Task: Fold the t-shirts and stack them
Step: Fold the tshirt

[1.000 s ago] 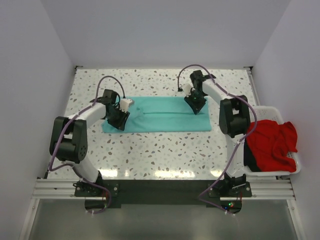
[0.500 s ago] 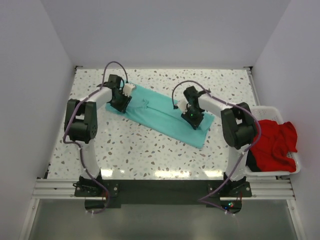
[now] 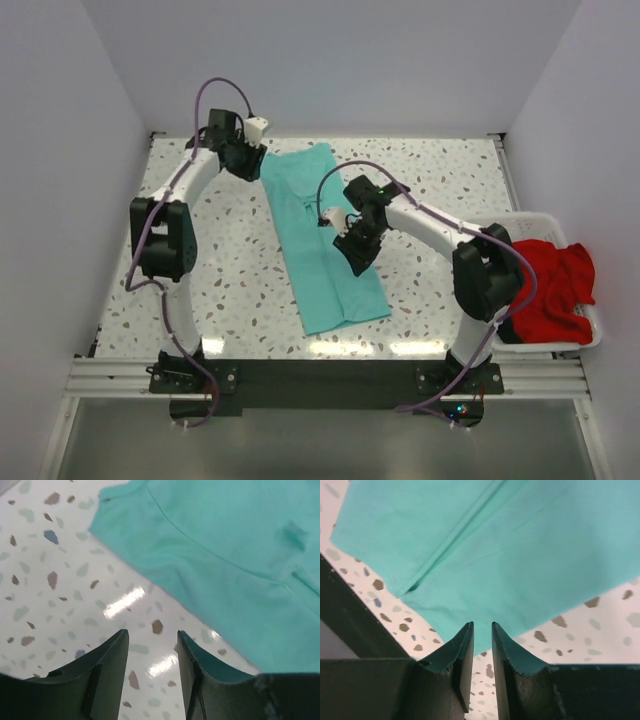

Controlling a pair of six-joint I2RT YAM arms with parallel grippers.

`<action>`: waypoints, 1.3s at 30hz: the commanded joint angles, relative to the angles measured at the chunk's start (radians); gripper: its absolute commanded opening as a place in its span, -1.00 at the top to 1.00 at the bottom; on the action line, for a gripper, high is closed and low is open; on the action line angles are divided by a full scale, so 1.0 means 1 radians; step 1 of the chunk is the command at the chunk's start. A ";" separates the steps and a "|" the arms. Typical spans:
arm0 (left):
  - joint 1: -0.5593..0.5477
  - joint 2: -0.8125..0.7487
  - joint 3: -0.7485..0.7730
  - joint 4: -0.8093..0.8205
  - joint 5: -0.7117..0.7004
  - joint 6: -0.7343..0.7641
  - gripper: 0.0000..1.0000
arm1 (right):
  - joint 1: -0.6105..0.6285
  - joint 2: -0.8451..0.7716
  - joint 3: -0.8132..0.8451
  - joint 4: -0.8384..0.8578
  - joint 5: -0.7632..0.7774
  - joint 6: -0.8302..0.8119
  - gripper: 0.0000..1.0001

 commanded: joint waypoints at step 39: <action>-0.154 -0.252 -0.458 0.143 0.210 -0.038 -0.09 | -0.132 0.207 0.368 0.100 0.082 0.102 0.41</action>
